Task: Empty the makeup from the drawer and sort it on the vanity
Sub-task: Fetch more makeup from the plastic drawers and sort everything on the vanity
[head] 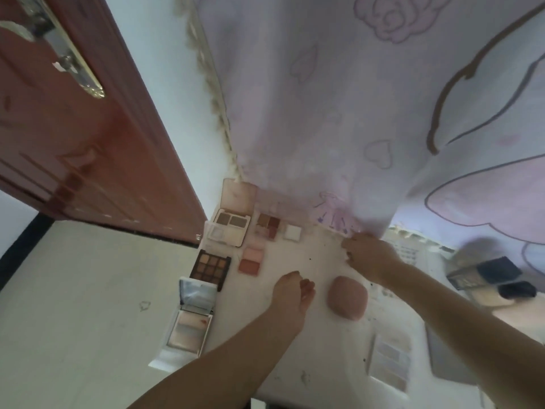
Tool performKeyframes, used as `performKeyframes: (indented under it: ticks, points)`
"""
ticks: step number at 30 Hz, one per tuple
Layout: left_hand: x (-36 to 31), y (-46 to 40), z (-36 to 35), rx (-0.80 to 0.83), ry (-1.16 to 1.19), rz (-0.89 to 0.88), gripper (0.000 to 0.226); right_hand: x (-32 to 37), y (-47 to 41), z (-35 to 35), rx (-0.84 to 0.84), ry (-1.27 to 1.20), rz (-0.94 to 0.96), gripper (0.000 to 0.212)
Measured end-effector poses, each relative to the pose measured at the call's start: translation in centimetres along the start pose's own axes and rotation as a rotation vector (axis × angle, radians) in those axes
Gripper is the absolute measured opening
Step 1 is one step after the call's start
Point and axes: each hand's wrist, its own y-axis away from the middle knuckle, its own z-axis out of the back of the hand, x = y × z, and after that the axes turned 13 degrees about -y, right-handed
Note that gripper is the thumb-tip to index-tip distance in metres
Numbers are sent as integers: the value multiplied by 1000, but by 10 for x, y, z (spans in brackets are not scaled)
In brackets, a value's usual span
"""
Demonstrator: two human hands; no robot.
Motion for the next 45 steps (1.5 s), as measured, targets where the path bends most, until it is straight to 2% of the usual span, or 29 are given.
performKeyframes:
  ticks: [7,11,14,16,18,23,27,32,34,36,39,42,45]
  points:
    - [0,-2,-24,82,-122,-43,11,-2,0,-12,3,-121,-9,36]
    - [-12,-2,-19,253,-326,-206,17,18,7,1,-74,-670,64,35]
    - [-17,1,-5,366,-578,-404,23,37,16,10,40,-1097,-41,27]
    - [-17,3,6,300,-825,-610,39,44,21,14,143,-1273,-96,28]
    - [-20,6,16,204,-1005,-782,44,49,25,16,232,-1323,-126,33]
    - [-25,7,35,98,-1218,-950,47,59,29,16,334,-1287,-113,38]
    - [-32,10,43,174,-1238,-914,40,64,33,15,370,-1332,-108,33]
    - [-33,15,54,223,-1181,-860,23,68,40,20,385,-1272,38,10]
    - [-36,17,55,293,-1068,-738,28,68,44,25,376,-1213,96,16]
    - [-42,19,58,428,-916,-536,29,65,44,30,299,-1115,132,32]
    - [-43,16,68,544,-645,-295,27,55,39,38,220,-1177,126,34]
    - [-35,9,75,432,-548,-292,36,44,32,32,164,-1325,53,38]
    - [-28,4,73,274,-692,-376,45,41,24,10,95,-1366,-42,46]
